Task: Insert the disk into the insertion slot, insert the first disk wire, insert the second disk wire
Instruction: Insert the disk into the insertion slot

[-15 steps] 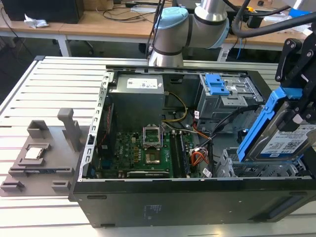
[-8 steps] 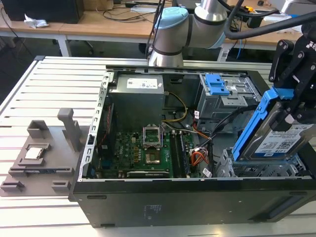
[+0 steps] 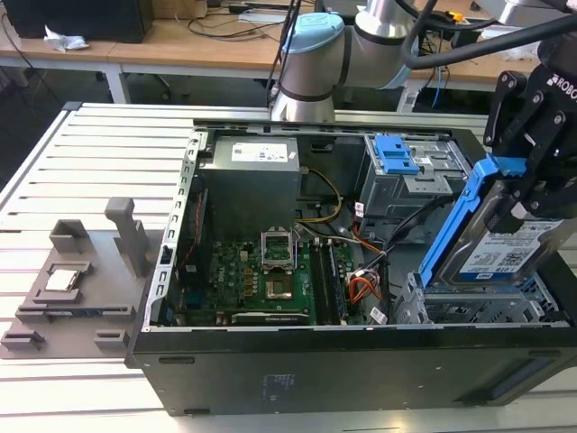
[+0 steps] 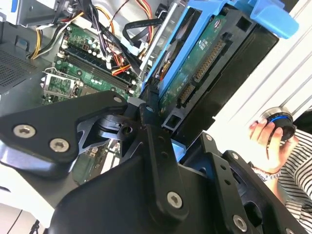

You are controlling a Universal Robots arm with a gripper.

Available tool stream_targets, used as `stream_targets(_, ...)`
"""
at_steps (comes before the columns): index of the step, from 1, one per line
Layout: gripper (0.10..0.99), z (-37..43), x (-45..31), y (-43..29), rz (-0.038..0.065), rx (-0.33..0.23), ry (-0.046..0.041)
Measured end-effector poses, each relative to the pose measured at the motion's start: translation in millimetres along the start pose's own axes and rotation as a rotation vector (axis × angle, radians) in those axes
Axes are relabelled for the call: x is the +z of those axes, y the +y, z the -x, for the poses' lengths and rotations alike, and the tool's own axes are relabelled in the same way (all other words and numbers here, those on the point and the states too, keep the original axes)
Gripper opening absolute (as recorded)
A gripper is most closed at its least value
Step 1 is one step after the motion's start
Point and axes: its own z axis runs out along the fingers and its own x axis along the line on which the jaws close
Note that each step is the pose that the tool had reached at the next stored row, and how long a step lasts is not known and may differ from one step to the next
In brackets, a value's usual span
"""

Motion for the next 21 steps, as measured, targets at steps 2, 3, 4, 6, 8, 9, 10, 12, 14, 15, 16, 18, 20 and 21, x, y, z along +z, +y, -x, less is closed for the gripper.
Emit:
stream_targets(2, 0.365, 0.2, 1.8, 0.2, 0.0, 0.0, 0.0002)
stream_targets(3, 0.365, 0.3, 2.7, 0.2, 0.0, 0.0, 0.0002)
stream_targets(4, 0.365, 0.3, 3.6, 0.2, 0.0, 0.0, 0.0002)
stream_targets(6, 0.365, 0.4, 5.8, 0.1, 0.0, 0.0, 0.0)
stream_targets(8, 0.365, 0.6, 8.8, 0.0, 0.0, 0.0, 0.0002)
stream_targets(9, 0.365, 0.7, 10.8, -0.1, 0.0, 0.0, 0.0)
stream_targets(10, 0.365, 0.9, 13.1, -0.2, 0.0, 0.0, 0.0001)
stream_targets(12, 0.365, 0.9, 19.2, -0.4, 0.0, 0.0, 0.0)
stream_targets(14, 0.365, 0.9, 23.6, -0.6, 0.0, 0.0, 0.0001)
stream_targets(15, 0.365, 0.9, 25.6, -0.6, 0.0, 0.0, 0.0001)
stream_targets(16, 0.365, 0.9, 26.6, -0.6, 0.0, 0.0, 0.0001)
stream_targets(18, 0.365, 0.9, 27.9, -0.7, 0.0, 0.0, 0.0)
stream_targets(20, 0.365, 0.9, 29.5, -0.8, 0.0, 0.0, -0.0001)
stream_targets(21, 0.365, 0.9, 30.7, -0.8, 0.0, 0.0, 0.0001)
